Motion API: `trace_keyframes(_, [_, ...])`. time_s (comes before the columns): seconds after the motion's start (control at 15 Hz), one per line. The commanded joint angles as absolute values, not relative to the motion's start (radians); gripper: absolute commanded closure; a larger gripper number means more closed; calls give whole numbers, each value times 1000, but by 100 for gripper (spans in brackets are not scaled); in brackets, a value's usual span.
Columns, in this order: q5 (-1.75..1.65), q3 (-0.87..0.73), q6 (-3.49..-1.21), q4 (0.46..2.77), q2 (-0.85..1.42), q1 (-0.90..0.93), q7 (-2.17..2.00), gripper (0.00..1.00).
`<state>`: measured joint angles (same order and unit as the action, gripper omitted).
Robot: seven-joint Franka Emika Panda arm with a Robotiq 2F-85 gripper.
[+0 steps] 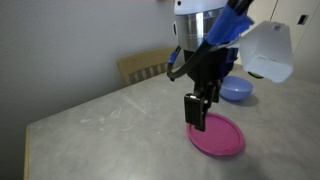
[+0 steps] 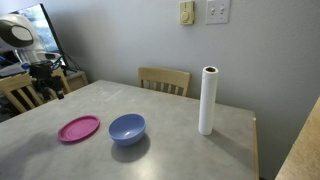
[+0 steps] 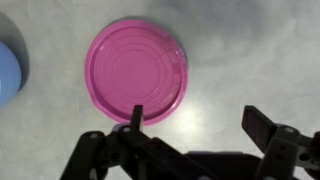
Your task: Pick up the lid and put it on the bowl, and then remove it and put it back on the table
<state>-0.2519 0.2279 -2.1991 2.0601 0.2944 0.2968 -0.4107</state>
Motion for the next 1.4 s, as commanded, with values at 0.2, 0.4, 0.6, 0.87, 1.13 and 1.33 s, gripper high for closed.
trace_keyframes(0.2, [-243,172,-2205,2028,343,354,-606,0])
trace_keyframes(0.4, [-261,145,-2204,1996,394,349,-659,0])
trace_keyframes(0.6, [-254,114,-2195,1960,448,339,-660,0])
trace_keyframes(0.87, [-214,88,-2190,1905,527,322,-600,0])
trace_keyframes(1.13, [-202,103,-2184,1866,577,358,-567,0])
trace_keyframes(1.33, [-188,104,-2188,1855,596,371,-563,0])
